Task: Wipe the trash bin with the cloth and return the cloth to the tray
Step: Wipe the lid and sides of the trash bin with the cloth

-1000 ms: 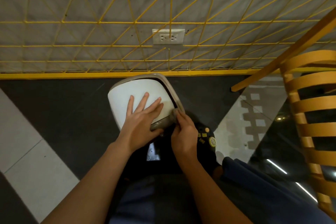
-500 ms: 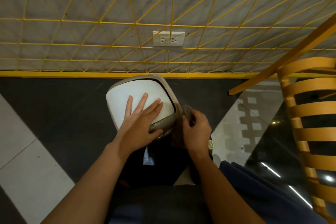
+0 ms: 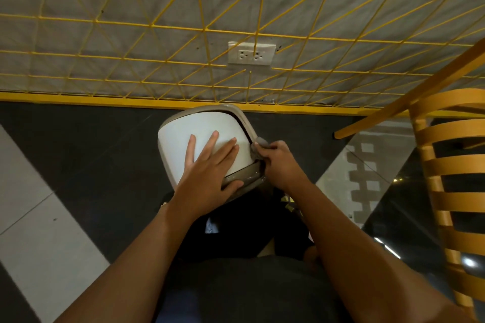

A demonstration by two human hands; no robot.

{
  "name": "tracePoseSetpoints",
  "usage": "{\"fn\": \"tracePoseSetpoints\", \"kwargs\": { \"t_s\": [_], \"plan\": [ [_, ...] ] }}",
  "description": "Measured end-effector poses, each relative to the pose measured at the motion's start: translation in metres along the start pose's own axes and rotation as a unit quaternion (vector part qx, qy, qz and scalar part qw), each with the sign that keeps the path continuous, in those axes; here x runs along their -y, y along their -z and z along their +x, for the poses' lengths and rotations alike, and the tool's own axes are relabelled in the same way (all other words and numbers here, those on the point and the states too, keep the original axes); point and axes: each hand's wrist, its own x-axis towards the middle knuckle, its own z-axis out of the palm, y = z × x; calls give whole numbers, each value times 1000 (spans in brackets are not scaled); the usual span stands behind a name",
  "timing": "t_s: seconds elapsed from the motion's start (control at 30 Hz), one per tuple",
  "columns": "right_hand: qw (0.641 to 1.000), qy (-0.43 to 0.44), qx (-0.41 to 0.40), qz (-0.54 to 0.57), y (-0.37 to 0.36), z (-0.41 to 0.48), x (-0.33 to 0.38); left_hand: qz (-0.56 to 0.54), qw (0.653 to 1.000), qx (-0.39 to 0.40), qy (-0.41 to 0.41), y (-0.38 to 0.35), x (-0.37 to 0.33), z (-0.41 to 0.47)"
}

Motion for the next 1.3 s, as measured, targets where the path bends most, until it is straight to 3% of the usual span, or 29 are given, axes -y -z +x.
{"fn": "tracePoseSetpoints", "kwargs": {
  "t_s": [0.3,0.6,0.8,0.97,1.3],
  "plan": [
    [997,-17,-73,-11,-22,-34,1,11,1000,-17,12,-5,-3,1],
    [995,-72,-49,-45,-8,-15,20,13,1000,-3,11,-4,-4,2],
    [992,-125,-24,3,-7,-28,12,27,1000,-2,14,-3,-4,3],
    [991,-127,-34,9,-2,-16,21,-11,1000,19,22,-1,-3,3],
    [987,-153,-29,45,-17,-41,11,14,1000,5,17,0,-5,5]
  ]
}}
